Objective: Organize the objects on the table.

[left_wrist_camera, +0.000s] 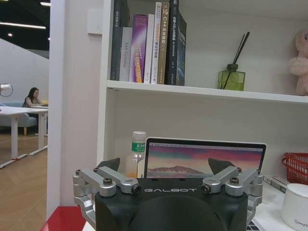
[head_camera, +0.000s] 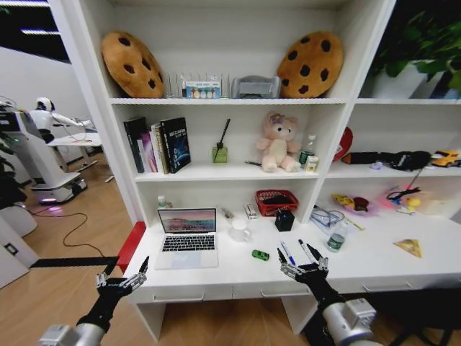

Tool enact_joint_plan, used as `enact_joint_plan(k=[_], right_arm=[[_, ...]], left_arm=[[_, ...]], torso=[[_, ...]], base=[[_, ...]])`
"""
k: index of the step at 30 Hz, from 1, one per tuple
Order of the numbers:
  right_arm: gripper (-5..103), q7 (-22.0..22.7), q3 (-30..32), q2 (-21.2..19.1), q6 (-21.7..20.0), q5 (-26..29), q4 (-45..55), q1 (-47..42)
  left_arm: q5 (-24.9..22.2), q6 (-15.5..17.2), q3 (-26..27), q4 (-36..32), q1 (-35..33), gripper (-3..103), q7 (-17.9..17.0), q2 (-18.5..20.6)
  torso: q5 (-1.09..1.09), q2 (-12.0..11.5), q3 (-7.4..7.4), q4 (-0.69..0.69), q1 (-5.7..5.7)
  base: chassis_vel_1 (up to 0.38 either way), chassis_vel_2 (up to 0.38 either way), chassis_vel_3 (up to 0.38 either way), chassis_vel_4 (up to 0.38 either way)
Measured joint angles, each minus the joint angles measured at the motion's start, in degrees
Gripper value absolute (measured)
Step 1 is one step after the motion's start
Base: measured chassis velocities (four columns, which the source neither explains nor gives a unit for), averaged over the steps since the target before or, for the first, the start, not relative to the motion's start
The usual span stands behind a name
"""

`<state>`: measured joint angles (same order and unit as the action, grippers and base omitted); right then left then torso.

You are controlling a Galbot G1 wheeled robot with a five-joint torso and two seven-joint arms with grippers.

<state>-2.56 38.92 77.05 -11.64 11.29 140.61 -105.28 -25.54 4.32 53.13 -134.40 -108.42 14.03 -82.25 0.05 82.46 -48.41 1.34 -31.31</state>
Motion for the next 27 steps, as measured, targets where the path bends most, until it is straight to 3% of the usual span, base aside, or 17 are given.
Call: enact_joint_plan(k=[1,4,6,16,17,19,20,23,27], right_arm=[[100,0.0,-0.06,0.02,0.06,-0.05,0.08,0.01],[100,0.01,-0.19,0.07,0.09,-0.24,0.19,0.0],[100,0.03,-0.22,0.09,0.1,-0.44,0.23,-0.05],[100,1.33,0.21,-0.41,0.08,-0.45,-0.95,0.52],[100,1.69,0.2,-0.75,0.01,-0.31,-1.52,0.96],[100,2.51,0.2,-1.67,-0.44,0.33,-2.8,2.14],[100,2.51,0.2,-1.67,-0.44,0.33,-2.8,2.14],[100,3.65,0.25,-3.34,-1.68,1.9,-4.39,4.01],[100,3.91,0.11,-4.28,-2.2,2.58,-5.49,5.46]], left_arm=[[0.0,-0.16,0.01,0.16,0.04,100,-0.09,0.02],[0.0,-0.71,0.11,0.31,0.17,100,-0.49,0.02],[-0.01,-0.83,0.12,0.45,0.28,100,-1.1,0.09],[-0.34,-0.84,-0.43,2.47,2.35,100,-4.55,2.5],[-0.32,0.12,-0.9,2.83,3.39,102,-6.15,3.36],[-0.65,3.46,-2.04,2.82,5.89,93,-8.91,5.36],[-0.65,3.46,-2.04,2.82,5.89,93,-8.91,5.36],[-1.93,8.39,-4.13,2.44,11.77,77,-12.96,10.07],[-3.81,11.08,-5.57,2.37,15.45,67,-15.47,13.73]], torso=[[-0.16,0.01,0.01,0.05,0.02],[0.0,0.02,0.02,0.0,0.08],[-0.07,0.06,0.05,0.0,0.14],[-0.05,0.05,0.03,0.0,0.11],[-0.07,0.04,0.02,0.0,0.08],[-0.05,0.03,0.02,0.0,0.07],[-0.05,0.03,0.02,0.0,0.07],[-0.06,0.03,0.02,0.01,0.08],[-0.06,0.03,0.02,0.01,0.08]], base=[[-0.136,0.019,-0.018,-0.081],[0.019,-0.006,-0.01,-0.011],[0.058,-0.048,-0.031,0.018],[0.051,-0.034,-0.032,0.039],[0.0,0.0,0.0,0.0],[0.0,0.0,0.0,0.0],[0.0,0.0,0.0,0.0],[0.0,0.0,0.0,0.0],[0.0,0.0,0.0,0.0]])
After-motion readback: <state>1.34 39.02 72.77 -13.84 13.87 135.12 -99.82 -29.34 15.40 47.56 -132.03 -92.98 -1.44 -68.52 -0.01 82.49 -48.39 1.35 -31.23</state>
